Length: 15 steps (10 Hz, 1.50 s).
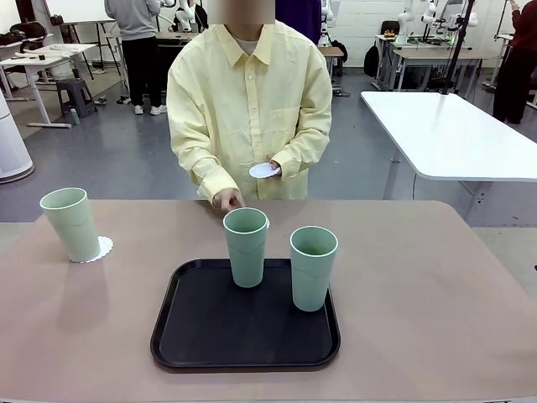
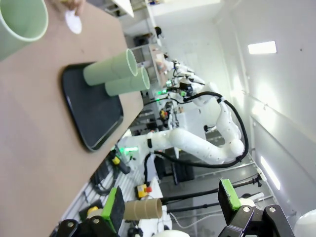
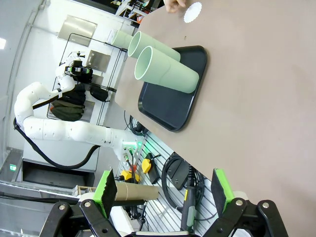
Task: Place coasters on the table and set cups on them.
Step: Take one Reusable plastic cup from the Flat Tray and place it on a coaster set by the human.
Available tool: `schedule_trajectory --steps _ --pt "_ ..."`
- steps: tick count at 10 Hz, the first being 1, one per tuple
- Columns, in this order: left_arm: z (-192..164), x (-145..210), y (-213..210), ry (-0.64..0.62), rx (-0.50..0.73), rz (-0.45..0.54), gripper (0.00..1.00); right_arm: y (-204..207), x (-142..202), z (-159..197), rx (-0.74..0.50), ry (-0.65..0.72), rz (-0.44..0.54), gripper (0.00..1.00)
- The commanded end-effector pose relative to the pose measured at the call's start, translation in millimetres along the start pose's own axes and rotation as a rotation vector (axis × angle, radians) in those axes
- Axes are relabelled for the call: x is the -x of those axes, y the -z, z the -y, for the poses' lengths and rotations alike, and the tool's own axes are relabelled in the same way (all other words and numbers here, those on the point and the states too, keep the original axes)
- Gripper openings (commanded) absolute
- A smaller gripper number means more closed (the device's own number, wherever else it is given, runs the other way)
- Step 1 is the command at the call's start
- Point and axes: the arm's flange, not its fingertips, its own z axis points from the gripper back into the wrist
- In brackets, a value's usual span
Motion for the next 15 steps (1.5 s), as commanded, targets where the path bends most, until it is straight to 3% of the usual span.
schedule_trajectory --steps 1,15 --pt "0.7 -0.6 -1.5 0.003 -0.007 0.005 1.00 -0.1 -0.3 0.0 -0.010 0.000 0.004 1.00" --pt "0.7 -0.6 -1.5 0.003 -0.007 0.005 1.00 -0.1 -0.3 0.0 -0.010 0.000 0.004 1.00"
